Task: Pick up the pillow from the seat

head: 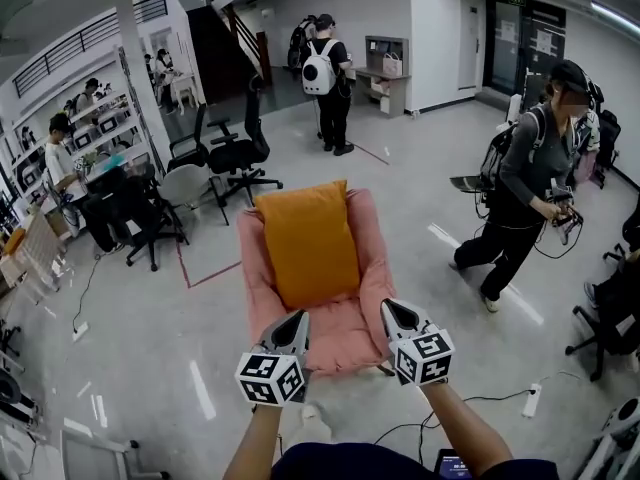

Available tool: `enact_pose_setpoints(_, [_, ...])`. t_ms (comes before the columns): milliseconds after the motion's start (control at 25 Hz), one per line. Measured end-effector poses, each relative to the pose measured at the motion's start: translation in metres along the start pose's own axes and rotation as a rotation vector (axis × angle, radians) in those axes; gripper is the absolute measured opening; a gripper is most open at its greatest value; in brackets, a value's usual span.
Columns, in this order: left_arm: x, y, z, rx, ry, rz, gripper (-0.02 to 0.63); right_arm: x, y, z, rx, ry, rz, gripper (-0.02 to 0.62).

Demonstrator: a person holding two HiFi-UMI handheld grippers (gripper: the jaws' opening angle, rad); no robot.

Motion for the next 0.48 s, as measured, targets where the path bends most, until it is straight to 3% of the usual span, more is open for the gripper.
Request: enact_pose_setpoints(480, [-0.003, 0.014, 0.006, 0.003, 0.015, -0.009, 0.005, -0.019, 0.003, 0.009, -0.003, 0.021, -0.02, 0.018])
Point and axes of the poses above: the fingertips, and each gripper's own axes: x backward along the fingers, y to its left, z out of its underside, the point moved 7 cm from there along x, backward along the fingers, and after that the axes turned 12 degrees about z, right-handed, at the moved point
